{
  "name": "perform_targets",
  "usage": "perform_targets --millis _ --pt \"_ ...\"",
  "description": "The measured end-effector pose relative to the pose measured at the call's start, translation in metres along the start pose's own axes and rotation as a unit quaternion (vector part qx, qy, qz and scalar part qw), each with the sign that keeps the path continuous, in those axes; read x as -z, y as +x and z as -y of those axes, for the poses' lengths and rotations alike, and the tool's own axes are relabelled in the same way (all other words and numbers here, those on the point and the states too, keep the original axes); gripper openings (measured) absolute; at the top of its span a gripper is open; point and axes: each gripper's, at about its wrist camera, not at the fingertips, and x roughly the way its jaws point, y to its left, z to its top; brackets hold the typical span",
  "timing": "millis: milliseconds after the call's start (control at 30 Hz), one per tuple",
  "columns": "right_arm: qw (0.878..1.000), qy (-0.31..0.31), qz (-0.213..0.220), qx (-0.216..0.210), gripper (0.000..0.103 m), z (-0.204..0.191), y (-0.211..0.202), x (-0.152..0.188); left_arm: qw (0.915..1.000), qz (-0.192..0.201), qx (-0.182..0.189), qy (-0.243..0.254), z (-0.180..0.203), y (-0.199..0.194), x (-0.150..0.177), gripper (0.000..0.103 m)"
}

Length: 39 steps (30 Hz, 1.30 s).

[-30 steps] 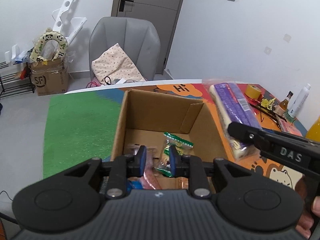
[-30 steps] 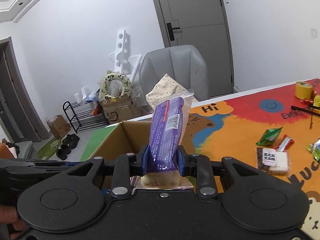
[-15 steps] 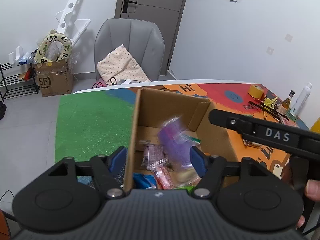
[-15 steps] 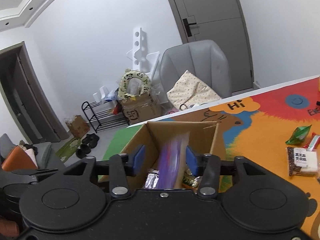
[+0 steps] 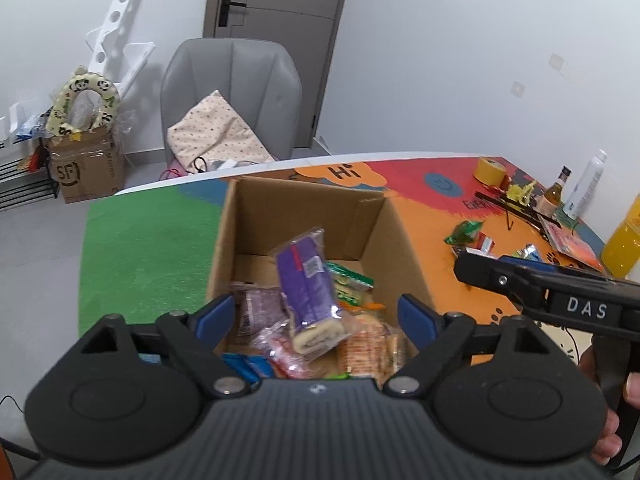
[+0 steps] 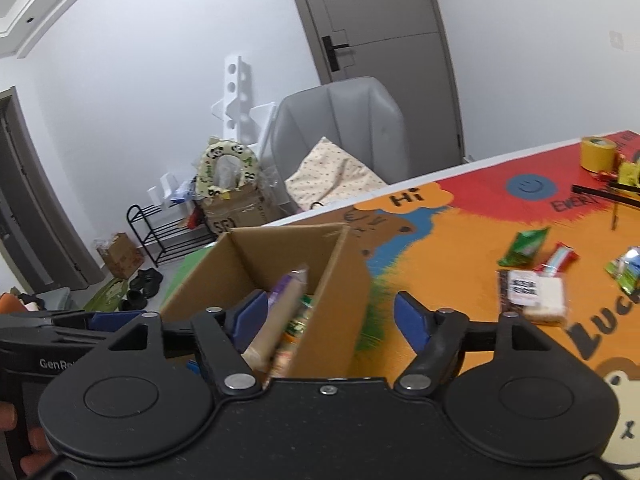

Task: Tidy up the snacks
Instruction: 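Carry both snacks over the cardboard box and release them inside, then move both tools back over the remaining snacks on the table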

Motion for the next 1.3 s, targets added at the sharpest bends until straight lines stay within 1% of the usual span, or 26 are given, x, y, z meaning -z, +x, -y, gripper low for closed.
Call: perform_targets --millis 100,333,467,567,667,1033,1300 --pt "1.0 0.007 0.003 0.007 0.077 0.011 -0.007 0.001 1.0 -0.004 0.002 0.001 0.007 0.004 -0.001 0.089" --pt "1.0 0.019 0.007 0.019 0.084 0.032 -0.017 0.003 0.9997 -0.009 0.016 0.017 0.03 0.008 -0.001 0.09" --pt "0.999 0.026 0.007 0.027 0.094 0.043 -0.024 0.007 0.9993 -0.011 0.022 0.027 0.044 0.012 -0.002 0.09" --pt "0.999 0.032 0.007 0.032 0.096 0.054 -0.029 0.009 0.999 -0.012 0.027 0.032 0.053 0.015 -0.003 0.09" --pt "0.998 0.038 0.01 0.041 0.103 0.064 -0.035 0.011 0.9988 -0.012 0.031 0.037 0.065 0.018 -0.004 0.09" --pt "0.994 0.065 0.017 0.085 0.103 0.104 -0.05 0.021 0.9971 -0.011 0.052 0.054 0.103 0.031 -0.009 0.09" --pt "0.99 0.094 0.025 0.097 0.103 0.135 -0.058 0.027 0.9962 -0.011 0.061 0.061 0.126 0.042 -0.013 0.09"
